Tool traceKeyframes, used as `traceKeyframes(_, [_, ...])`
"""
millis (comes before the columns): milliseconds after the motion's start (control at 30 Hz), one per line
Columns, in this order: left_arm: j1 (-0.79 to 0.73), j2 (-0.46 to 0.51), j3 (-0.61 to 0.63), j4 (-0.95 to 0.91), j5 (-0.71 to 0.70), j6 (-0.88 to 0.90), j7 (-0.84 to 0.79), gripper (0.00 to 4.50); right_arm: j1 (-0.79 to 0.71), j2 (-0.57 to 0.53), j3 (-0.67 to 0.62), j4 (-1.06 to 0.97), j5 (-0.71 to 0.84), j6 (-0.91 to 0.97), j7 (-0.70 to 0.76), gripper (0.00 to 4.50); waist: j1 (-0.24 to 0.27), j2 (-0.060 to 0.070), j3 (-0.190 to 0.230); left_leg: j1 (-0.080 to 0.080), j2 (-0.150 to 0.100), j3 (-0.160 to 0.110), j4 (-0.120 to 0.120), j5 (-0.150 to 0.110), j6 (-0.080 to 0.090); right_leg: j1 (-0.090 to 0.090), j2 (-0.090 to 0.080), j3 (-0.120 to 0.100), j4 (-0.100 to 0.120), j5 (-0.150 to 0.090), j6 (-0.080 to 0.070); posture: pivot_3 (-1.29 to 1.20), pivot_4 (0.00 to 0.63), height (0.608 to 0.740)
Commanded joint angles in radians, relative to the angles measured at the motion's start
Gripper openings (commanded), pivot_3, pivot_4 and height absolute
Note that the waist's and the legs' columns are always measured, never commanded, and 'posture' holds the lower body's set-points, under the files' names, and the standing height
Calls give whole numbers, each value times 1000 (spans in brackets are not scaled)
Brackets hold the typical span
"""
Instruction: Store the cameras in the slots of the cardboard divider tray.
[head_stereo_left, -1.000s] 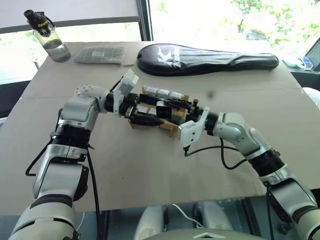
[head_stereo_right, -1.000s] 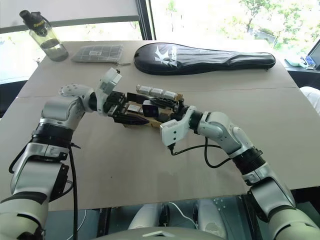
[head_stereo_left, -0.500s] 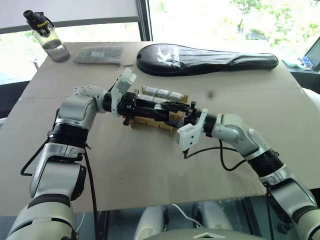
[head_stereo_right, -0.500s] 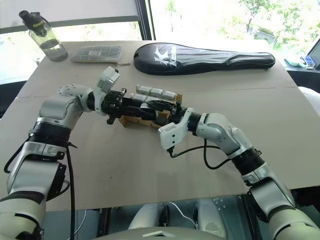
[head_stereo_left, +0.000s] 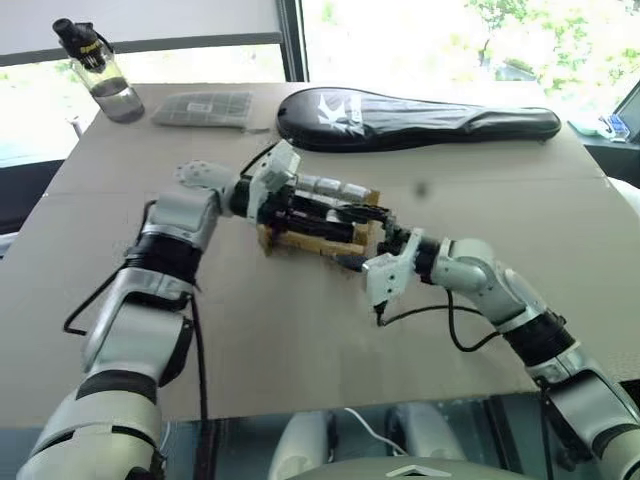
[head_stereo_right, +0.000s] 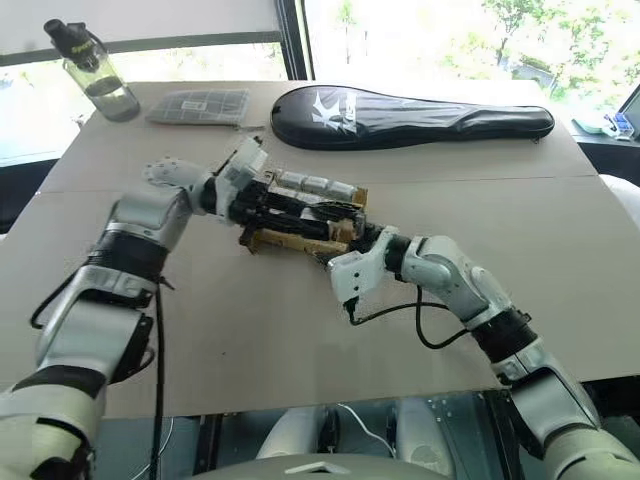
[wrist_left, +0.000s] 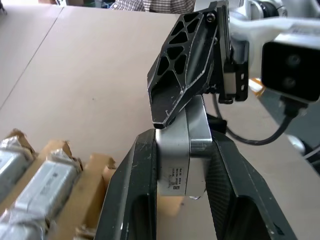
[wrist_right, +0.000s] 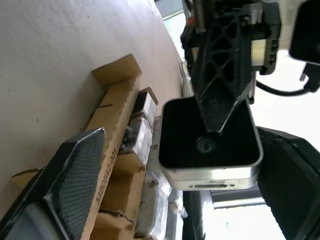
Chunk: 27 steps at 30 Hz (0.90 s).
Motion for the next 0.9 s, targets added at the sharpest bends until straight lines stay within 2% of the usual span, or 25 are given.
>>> traceKeyframes(33, [-71, -55, 45, 177, 63, -200, -5, 730, 111, -22, -92, -160, 196, 181, 87, 4479, 2, 0, 0, 0, 0, 0, 0, 0, 0, 0, 0, 0, 0, 0, 0, 0, 150, 740])
traceKeyframes(100, [-100, -85, 53, 267, 89, -284, -5, 730, 183, -12, -130, -265, 331, 330, 132, 4479, 1, 0, 0, -1, 0, 0, 0, 0, 0, 0, 0, -1, 0, 0, 0, 0, 150, 740])
traceKeyframes(233, [-159, -125, 85, 429, 142, -411, -5, 730, 320, 21, -260, -455, 571, 593, 109, 4479, -2, -1, 0, 0, 1, 0, 0, 0, 0, 0, 0, 0, 1, 0, 0, 0, 150, 740])
traceKeyframes(500, [-195, -116, 69, 544, 179, -487, -5, 730, 664, -23, -483, -726, 952, 853, 133, 4479, 20, -1, 0, -1, 0, 0, -1, 0, 1, 0, 0, 0, 0, 0, 0, 0, 150, 740])
traceKeyframes(633, [-197, -105, 57, 581, 218, -494, -5, 730, 774, -55, -526, -745, 975, 826, 164, 4479, 20, -1, 0, -1, 0, 0, -1, -1, 2, 0, 1, 0, 0, 0, 0, 0, 150, 740])
traceKeyframes(900, [-198, -148, 111, 622, 283, -522, -5, 730, 733, -53, -515, -725, 975, 826, 139, 4479, 25, -3, -1, 1, -1, 2, 0, -2, 4, 0, 5, 2, 0, 1, 2, 0, 150, 740])
